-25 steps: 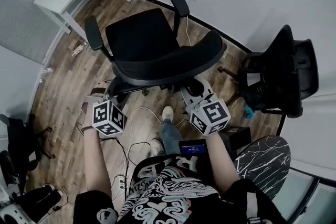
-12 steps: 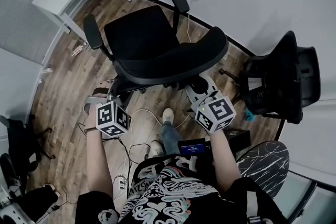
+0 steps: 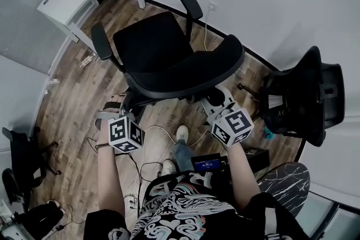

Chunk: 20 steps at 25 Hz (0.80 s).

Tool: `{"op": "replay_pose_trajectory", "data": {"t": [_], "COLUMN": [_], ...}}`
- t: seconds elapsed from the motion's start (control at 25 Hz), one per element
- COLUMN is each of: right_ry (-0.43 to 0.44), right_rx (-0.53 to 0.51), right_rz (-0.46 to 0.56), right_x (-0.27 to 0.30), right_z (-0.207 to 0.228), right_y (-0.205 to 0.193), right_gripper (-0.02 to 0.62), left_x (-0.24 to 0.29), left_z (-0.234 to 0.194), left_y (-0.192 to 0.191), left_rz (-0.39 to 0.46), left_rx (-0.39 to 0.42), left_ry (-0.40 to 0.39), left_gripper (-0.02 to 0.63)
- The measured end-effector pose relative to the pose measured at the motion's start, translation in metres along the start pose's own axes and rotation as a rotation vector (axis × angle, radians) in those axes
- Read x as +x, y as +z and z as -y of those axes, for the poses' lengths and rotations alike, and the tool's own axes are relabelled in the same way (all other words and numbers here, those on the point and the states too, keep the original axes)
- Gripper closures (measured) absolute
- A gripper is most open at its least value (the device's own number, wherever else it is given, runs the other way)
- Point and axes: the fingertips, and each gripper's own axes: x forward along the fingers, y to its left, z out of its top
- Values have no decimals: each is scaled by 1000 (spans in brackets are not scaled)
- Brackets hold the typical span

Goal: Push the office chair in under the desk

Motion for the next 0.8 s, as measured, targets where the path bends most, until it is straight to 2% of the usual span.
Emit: {"op": "replay_pose_trajectory", "data": {"t": [0.8], "right_ry": [82], "right_rx": [-17], "right_rz": [-17], "right_x": [45], "right_z": [46], "right_y": [15], "right_gripper": [499], "left_x": [36], "left_z": [-37], "left_y": [9], "left_rz": [-37], "left_rx": [-69], "left_ry": [23], "left_gripper": [476]}}
